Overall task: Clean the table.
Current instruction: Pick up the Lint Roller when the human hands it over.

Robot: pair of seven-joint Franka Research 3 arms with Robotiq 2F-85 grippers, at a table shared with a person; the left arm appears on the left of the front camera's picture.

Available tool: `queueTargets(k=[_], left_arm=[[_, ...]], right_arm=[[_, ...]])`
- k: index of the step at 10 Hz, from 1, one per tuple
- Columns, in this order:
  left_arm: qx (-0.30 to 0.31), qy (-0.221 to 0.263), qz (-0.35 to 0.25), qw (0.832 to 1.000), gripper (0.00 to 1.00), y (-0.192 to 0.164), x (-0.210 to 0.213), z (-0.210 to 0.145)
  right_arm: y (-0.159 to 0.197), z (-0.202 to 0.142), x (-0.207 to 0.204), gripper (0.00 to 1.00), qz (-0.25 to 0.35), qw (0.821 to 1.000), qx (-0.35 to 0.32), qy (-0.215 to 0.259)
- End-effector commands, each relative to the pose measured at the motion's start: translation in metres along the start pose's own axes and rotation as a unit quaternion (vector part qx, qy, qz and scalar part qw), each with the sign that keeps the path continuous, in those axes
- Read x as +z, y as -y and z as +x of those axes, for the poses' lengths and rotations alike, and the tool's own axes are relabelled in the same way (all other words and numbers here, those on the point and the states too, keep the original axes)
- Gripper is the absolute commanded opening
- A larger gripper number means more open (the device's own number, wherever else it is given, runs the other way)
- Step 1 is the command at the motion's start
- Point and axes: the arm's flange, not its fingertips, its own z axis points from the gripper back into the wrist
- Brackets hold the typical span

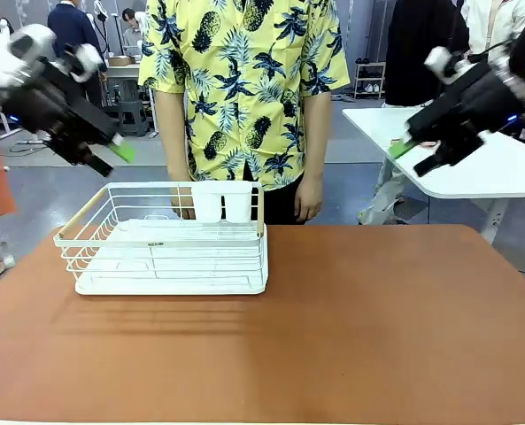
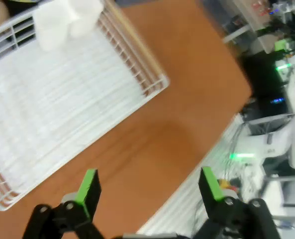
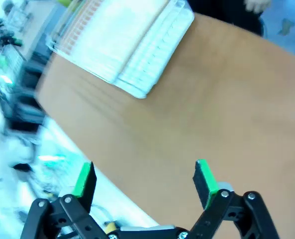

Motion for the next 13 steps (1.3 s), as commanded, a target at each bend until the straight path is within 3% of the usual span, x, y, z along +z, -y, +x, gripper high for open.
queueTargets(k=[1, 2, 3, 5, 7, 10, 13], left_arm=[[0.074, 0.042, -0.102, 0.991, 1.00, -0.044, 0.035, -0.017], [0.088, 0.063, -0.159, 0.981, 1.00, -0.062, 0.054, -0.030], [0.099, 0.086, -0.187, 0.974, 1.00, -0.076, 0.067, -0.041], [0.136, 0.121, -0.211, 0.960, 1.00, -0.102, 0.095, -0.061], [0.211, 0.138, -0.220, 0.942, 1.00, -0.135, 0.134, -0.081], [0.251, 0.184, -0.207, 0.928, 1.00, -0.157, 0.177, -0.105], [0.282, 0.180, -0.223, 0.916, 1.00, -0.178, 0.198, -0.120]], right_arm=[[0.042, 0.004, 0.030, 1.00, 0.090, 0.988, -0.122, 0.008], [0.063, 0.000, 0.049, 1.00, 0.152, 0.971, -0.183, 0.009], [0.078, -0.006, 0.065, 1.00, 0.174, 0.961, -0.213, 0.014], [0.113, -0.027, 0.101, 1.00, 0.220, 0.936, -0.274, 0.028], [0.147, -0.044, 0.128, 1.00, 0.214, 0.922, -0.319, 0.056], [0.186, -0.061, 0.148, 1.00, 0.225, 0.910, -0.341, 0.074], [0.203, -0.073, 0.158, 1.00, 0.225, 0.902, -0.358, 0.089]])
